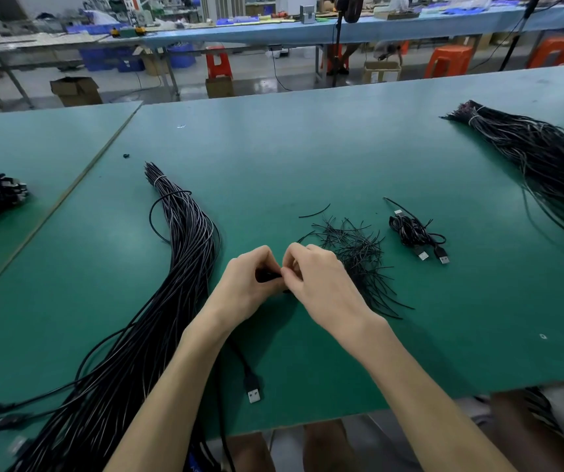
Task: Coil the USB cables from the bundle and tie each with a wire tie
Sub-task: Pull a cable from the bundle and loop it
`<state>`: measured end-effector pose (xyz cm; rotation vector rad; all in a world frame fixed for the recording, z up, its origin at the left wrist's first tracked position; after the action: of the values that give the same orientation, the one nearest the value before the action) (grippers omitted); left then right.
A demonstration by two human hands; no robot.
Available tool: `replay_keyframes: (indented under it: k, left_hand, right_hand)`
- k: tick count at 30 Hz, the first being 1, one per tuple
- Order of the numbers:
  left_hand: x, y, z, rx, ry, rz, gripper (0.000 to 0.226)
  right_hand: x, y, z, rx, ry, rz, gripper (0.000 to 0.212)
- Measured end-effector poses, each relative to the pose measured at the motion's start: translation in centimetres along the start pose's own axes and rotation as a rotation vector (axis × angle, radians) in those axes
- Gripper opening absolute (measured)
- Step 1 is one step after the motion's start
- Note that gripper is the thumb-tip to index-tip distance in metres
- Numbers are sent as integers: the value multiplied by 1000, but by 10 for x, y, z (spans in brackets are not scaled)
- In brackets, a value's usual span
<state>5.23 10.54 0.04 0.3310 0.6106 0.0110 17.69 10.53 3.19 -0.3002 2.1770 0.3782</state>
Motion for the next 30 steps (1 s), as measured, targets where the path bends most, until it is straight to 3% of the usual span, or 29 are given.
replay_keyframes:
  k: [4,13,20,30]
  left_hand:
    - [1,-1,3,22,4,-5,31]
    - [8,-3,3,-22,46,-85,20]
    - [15,-4,15,18,32,-124,15]
    - [9,-4,10,-54,-45,-39,15]
  right_hand:
    - [-1,1,6,43,71,-33,9]
    - [4,-8,-2,-88,-134,21,20]
    - [-6,-9,2,-106,-88,160,17]
    - [-16,-26,-11,-212,-98,409,13]
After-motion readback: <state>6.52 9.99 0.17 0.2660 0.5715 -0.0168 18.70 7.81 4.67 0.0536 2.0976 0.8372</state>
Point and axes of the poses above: each hand's wrist, its own y-axis towards the middle knuckle, its own x-axis out of the palm, z = x × y, the point moved 9 cm from there along y, towards the middle knuckle, and after that the axes turned 6 degrees about x, right-handed, at the moved point
